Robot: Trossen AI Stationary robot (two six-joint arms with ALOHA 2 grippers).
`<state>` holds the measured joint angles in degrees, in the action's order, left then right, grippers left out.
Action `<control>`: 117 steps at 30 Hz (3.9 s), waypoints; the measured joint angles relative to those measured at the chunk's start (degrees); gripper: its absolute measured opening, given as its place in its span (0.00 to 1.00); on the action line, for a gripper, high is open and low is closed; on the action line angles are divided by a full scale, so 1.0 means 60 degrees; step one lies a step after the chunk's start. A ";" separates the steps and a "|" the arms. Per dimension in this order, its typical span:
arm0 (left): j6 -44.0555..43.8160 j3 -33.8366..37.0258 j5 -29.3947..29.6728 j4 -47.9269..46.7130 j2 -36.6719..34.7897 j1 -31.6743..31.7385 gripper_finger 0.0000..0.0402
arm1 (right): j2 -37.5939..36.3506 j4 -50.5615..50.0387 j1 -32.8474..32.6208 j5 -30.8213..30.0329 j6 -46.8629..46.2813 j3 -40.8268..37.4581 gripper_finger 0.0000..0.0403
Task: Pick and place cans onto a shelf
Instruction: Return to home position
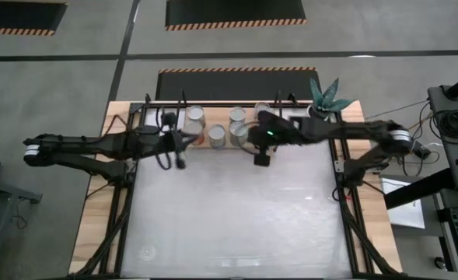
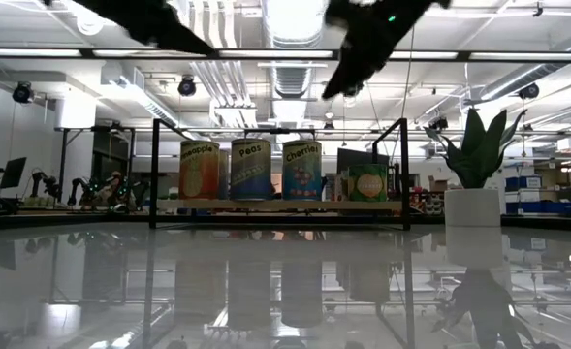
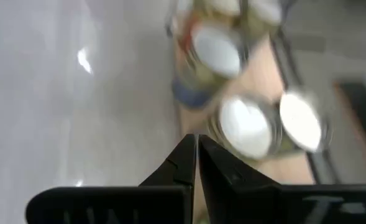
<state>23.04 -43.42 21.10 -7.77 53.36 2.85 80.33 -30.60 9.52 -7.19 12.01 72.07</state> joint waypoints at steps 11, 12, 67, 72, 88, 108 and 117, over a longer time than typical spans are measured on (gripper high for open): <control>-0.1736 0.2237 -0.6915 -0.0306 -0.3259 -0.0302 0.00 | -0.3647 0.6220 -0.0369 0.1946 0.1906 -0.5175 0.02; -0.1714 0.2553 -0.6780 -0.0128 -0.3578 -0.0298 0.00 | -0.3871 0.6543 -0.0323 0.1949 0.2084 -0.5433 0.02; -0.1681 0.7060 -0.4841 0.1937 -0.8491 -0.0273 0.00 | -1.0667 0.8864 -0.0144 0.2676 -0.0286 -1.1886 0.02; -0.1681 0.7060 -0.4844 0.1934 -0.8468 -0.0273 0.00 | -1.0611 0.8855 -0.0143 0.2679 -0.0087 -1.1886 0.02; -0.1681 0.7056 -0.4843 0.1917 -0.8468 -0.0275 0.00 | -1.1758 0.7959 -0.0145 0.2682 -0.0004 -1.1893 0.02; -0.1681 0.7053 -0.4844 0.1926 -0.8461 -0.0273 0.00 | -1.3386 0.5414 -0.0041 0.2411 0.1434 -1.1908 0.02; -0.1681 0.7053 -0.4848 0.1930 -0.8450 -0.0273 0.00 | -1.3386 0.5423 0.0110 0.2424 0.1383 -1.1912 0.02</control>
<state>12.95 -1.10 -7.99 3.81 2.66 1.21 0.01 1.93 10.17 7.35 20.31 0.60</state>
